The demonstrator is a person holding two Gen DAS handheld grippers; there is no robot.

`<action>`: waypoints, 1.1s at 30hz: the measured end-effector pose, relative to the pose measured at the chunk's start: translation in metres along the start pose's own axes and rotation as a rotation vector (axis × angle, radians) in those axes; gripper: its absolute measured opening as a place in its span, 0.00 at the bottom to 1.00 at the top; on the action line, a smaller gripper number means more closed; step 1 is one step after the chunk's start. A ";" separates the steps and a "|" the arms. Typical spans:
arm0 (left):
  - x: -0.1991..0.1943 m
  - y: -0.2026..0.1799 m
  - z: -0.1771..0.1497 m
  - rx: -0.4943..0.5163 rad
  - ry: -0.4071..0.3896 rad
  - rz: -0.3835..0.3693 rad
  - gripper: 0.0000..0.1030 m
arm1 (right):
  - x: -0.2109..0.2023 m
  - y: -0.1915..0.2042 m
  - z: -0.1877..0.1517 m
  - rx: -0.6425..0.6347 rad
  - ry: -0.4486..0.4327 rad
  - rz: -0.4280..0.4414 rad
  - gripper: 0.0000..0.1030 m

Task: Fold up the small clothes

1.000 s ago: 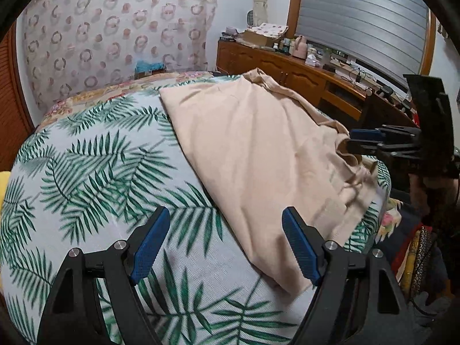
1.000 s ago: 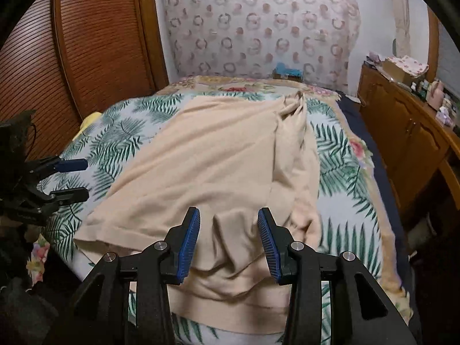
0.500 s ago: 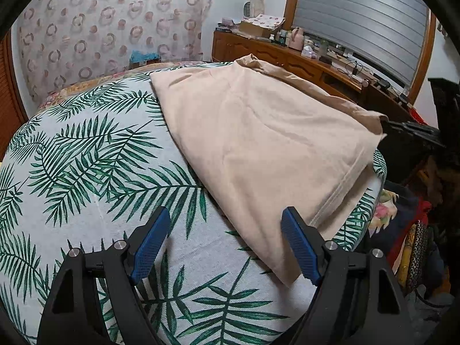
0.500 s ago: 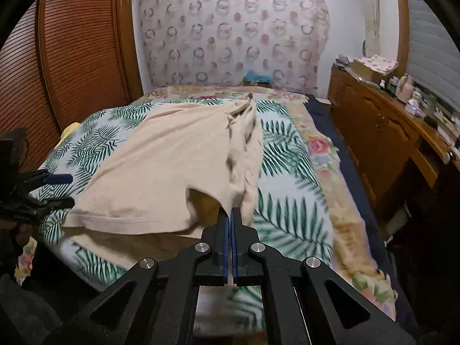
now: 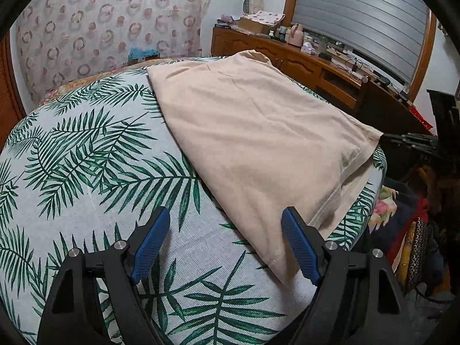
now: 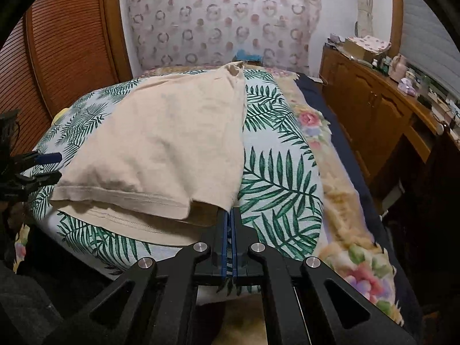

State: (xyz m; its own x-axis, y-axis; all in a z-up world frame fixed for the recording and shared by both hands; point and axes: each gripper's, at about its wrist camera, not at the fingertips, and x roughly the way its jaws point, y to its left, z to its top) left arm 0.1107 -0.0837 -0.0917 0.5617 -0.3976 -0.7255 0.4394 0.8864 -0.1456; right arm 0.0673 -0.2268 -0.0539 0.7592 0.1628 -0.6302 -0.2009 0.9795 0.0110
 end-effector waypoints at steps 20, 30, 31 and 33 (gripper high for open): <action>-0.001 -0.008 -0.005 -0.002 -0.013 -0.058 0.62 | 0.019 0.000 0.001 0.044 -0.054 -0.002 0.47; -0.005 -0.014 -0.015 -0.009 0.008 -0.073 0.49 | 0.031 0.001 -0.002 0.035 0.011 0.015 0.48; -0.006 -0.015 -0.017 -0.006 0.007 -0.073 0.47 | 0.030 0.003 -0.002 0.023 0.013 0.015 0.48; -0.007 -0.016 -0.019 -0.008 0.000 -0.072 0.37 | 0.030 0.005 -0.002 0.008 0.016 0.029 0.48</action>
State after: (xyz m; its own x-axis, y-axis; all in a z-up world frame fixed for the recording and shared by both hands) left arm 0.0865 -0.0911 -0.0973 0.5294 -0.4602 -0.7127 0.4727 0.8576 -0.2027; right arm 0.0874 -0.2170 -0.0740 0.7430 0.1892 -0.6421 -0.2174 0.9754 0.0358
